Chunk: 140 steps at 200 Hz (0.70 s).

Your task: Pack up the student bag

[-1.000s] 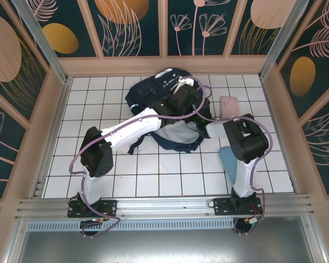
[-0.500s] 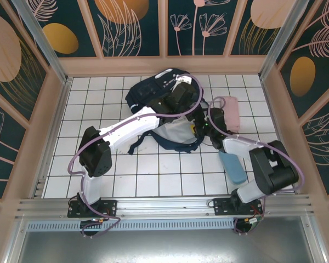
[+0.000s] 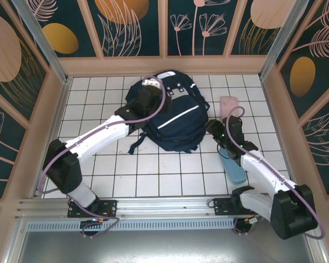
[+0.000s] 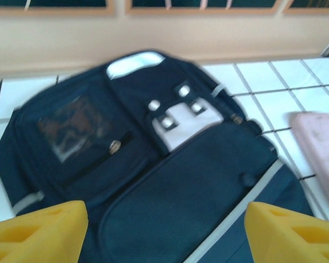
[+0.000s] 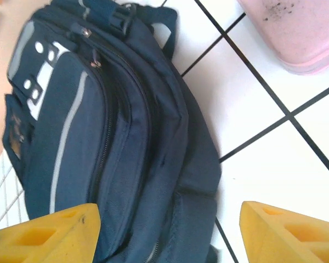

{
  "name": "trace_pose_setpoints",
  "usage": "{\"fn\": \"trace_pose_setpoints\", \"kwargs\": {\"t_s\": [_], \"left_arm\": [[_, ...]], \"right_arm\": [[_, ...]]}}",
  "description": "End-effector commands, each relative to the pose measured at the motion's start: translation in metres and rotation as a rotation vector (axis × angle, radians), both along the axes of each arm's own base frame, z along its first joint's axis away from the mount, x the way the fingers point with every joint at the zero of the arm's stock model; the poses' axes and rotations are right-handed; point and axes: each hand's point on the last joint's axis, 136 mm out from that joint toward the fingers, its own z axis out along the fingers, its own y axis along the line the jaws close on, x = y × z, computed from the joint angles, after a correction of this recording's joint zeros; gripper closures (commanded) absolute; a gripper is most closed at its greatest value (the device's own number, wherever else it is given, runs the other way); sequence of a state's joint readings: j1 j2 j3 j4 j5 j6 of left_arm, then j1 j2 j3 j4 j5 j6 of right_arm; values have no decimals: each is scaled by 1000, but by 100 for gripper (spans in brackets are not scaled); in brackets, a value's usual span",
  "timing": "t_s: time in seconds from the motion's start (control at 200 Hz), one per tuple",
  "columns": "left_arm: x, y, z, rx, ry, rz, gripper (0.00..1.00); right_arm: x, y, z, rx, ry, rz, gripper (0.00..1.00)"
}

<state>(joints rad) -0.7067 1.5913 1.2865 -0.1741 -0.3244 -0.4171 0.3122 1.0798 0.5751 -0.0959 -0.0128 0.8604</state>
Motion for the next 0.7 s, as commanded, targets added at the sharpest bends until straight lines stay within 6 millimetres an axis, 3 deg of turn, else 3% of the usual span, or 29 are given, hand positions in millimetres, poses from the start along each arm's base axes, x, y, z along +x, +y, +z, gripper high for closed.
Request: {"fn": "trace_pose_setpoints", "kwargs": {"t_s": [0.0, 0.155, 0.275, 0.45, 0.696], "left_arm": [[-7, 31, -20, -94, 65, 32, 24], [-23, 83, -68, -99, 157, 132, 23], [-32, 109, -95, -123, 207, 197, 16], [-34, 116, -111, -138, 236, 183, 16], [-37, 112, -131, -80, 252, 111, 17]], "right_arm": [[7, 26, 16, -11, 12, 147, 33], [15, 70, 31, 106, 27, 207, 37], [22, 95, 23, 202, 81, 200, 45], [35, 114, 4, 265, 155, 173, 52], [55, 127, -2, 277, 164, 175, 57]]}}
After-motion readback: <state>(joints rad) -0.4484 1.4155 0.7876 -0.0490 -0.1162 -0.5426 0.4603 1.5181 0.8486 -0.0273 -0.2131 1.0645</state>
